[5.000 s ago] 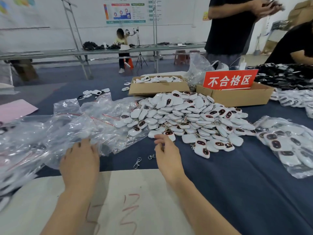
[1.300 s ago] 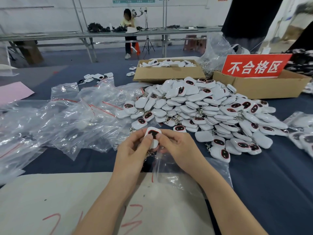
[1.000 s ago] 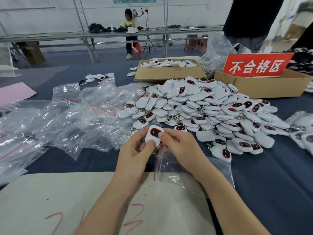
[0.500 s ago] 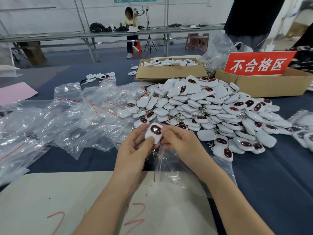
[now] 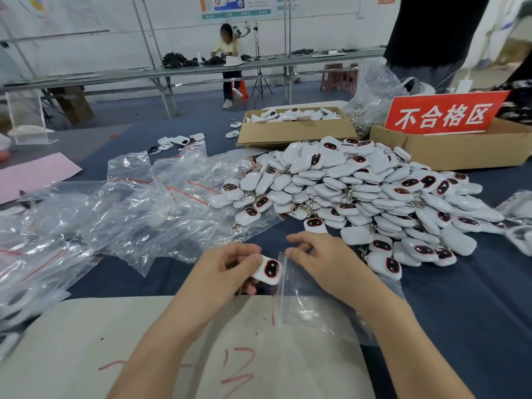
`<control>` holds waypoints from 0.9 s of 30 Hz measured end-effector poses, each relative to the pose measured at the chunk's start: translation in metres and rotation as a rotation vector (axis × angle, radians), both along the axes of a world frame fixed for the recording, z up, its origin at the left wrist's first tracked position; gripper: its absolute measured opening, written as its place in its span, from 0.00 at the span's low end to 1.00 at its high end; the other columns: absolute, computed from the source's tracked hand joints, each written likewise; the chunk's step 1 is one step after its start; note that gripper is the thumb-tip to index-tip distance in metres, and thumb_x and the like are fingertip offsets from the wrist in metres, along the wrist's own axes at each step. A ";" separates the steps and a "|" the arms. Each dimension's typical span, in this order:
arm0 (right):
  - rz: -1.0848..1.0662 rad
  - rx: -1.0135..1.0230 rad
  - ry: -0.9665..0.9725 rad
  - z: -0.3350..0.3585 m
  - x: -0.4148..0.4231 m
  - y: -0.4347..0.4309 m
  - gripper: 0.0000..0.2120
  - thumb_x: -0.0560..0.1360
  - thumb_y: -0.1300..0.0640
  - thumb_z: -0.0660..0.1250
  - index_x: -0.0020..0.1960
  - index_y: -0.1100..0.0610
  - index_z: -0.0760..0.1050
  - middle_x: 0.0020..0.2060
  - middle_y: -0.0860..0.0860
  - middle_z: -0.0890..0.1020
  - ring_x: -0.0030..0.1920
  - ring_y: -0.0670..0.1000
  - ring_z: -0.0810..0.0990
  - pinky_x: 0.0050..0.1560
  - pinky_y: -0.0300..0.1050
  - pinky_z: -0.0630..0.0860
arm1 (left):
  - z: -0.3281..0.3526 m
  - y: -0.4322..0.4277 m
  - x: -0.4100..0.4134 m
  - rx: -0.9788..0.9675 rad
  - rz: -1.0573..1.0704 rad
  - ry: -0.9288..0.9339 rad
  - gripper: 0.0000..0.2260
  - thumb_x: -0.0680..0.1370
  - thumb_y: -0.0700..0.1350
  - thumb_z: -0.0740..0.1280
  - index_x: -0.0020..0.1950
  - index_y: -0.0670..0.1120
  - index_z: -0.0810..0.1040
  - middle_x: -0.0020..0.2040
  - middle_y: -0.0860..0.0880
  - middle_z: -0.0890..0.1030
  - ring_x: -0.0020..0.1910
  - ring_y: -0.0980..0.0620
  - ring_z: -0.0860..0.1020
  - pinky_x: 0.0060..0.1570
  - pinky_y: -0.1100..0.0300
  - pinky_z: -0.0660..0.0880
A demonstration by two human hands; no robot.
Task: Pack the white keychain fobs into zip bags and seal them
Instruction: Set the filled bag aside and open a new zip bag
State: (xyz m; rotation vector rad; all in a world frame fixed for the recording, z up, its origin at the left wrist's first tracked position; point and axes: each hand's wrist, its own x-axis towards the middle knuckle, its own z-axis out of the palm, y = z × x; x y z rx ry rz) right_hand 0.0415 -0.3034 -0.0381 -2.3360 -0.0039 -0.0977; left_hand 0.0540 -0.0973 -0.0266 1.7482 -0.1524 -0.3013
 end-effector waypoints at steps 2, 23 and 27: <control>-0.005 0.035 -0.002 -0.001 0.001 -0.002 0.14 0.81 0.52 0.65 0.66 0.48 0.78 0.49 0.40 0.80 0.45 0.34 0.75 0.45 0.23 0.68 | 0.001 -0.006 -0.003 0.015 -0.022 -0.004 0.05 0.80 0.42 0.71 0.54 0.48 0.84 0.41 0.47 0.86 0.31 0.54 0.80 0.34 0.67 0.76; -0.064 0.527 -0.179 0.012 0.003 0.002 0.08 0.80 0.60 0.67 0.54 0.49 0.82 0.41 0.47 0.84 0.41 0.41 0.82 0.46 0.37 0.79 | 0.002 -0.025 -0.017 0.145 -0.181 -0.236 0.17 0.83 0.45 0.64 0.65 0.66 0.70 0.37 0.52 0.85 0.32 0.58 0.78 0.37 0.65 0.73; -0.026 0.520 -0.192 0.014 0.001 0.003 0.09 0.80 0.61 0.66 0.52 0.48 0.81 0.43 0.49 0.84 0.38 0.38 0.80 0.41 0.31 0.76 | -0.007 -0.027 -0.017 0.186 -0.169 -0.351 0.16 0.83 0.48 0.65 0.61 0.71 0.70 0.45 0.56 0.85 0.40 0.57 0.83 0.40 0.66 0.75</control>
